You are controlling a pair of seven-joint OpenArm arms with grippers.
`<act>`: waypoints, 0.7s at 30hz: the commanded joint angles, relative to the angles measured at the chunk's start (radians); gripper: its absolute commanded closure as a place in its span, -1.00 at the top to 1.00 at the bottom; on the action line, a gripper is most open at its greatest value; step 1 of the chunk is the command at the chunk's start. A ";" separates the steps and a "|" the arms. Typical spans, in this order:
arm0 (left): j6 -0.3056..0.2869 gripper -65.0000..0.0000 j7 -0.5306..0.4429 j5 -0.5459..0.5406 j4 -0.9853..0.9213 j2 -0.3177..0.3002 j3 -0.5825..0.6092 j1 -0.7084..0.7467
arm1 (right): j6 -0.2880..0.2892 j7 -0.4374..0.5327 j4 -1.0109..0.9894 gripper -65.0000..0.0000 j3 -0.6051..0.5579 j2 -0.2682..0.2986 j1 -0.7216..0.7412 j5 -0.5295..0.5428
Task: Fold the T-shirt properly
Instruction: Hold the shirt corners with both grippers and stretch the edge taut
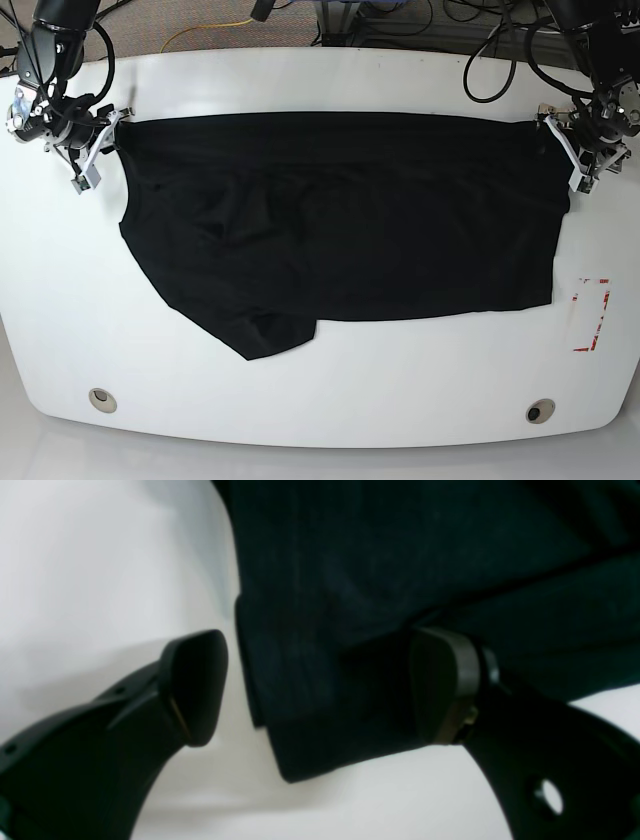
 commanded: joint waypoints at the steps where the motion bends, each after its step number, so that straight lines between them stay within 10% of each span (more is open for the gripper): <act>1: 0.010 0.62 0.055 0.077 0.003 -0.019 -0.008 0.015 | -0.002 0.007 0.063 -0.53 0.008 -0.004 -0.014 0.003; 21: 0.010 0.62 0.121 0.075 0.159 -0.010 -0.014 0.178 | -0.002 0.006 0.074 -0.53 0.011 -0.075 -0.133 -0.006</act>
